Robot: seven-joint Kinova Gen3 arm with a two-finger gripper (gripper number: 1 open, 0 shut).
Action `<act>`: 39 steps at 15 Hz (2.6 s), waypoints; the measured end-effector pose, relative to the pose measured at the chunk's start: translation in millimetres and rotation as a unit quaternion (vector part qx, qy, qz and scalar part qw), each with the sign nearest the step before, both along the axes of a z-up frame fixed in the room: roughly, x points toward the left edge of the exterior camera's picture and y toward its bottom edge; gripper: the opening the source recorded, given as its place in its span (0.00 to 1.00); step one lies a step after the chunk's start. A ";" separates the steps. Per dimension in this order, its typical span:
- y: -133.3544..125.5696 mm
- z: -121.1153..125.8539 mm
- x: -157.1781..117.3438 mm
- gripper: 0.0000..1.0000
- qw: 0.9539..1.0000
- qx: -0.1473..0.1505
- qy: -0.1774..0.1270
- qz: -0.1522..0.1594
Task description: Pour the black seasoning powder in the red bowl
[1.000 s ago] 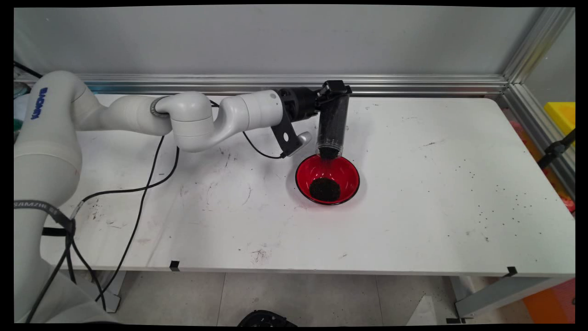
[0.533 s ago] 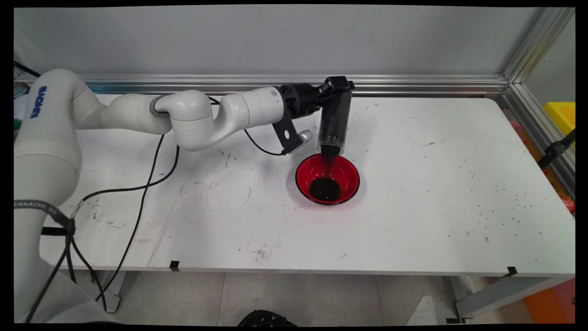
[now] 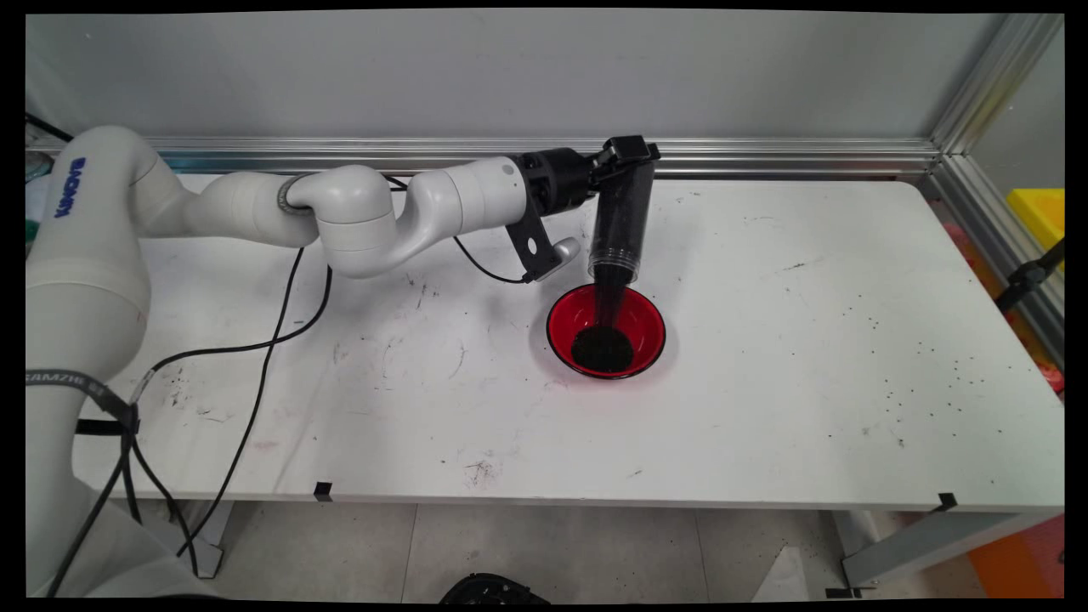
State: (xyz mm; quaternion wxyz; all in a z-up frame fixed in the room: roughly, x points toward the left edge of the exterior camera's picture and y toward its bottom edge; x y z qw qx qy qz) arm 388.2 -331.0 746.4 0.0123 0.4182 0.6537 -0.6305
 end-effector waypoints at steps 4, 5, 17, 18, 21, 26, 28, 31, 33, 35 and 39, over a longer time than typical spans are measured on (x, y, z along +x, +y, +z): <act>-0.7 -1.7 -0.2 0.00 1.000 0.010 0.008 0.002; -0.8 -2.2 -0.2 0.00 1.000 0.014 0.011 0.003; -5.6 -6.6 6.6 0.00 0.992 0.096 0.080 0.026; -6.4 -6.6 7.8 0.00 0.990 0.107 0.090 0.030; -9.8 -4.9 11.7 0.00 0.982 0.138 0.123 0.043; -18.6 2.1 23.5 0.00 0.960 0.202 0.181 0.071; -22.3 5.9 28.9 0.00 0.948 0.231 0.203 0.080; -26.9 12.6 35.0 0.00 0.930 0.271 0.232 0.092; -30.0 17.9 39.3 0.00 0.912 0.302 0.256 0.105; -33.4 23.6 44.4 0.00 0.889 0.334 0.286 0.124; -38.9 31.5 54.6 0.00 0.839 0.390 0.341 0.167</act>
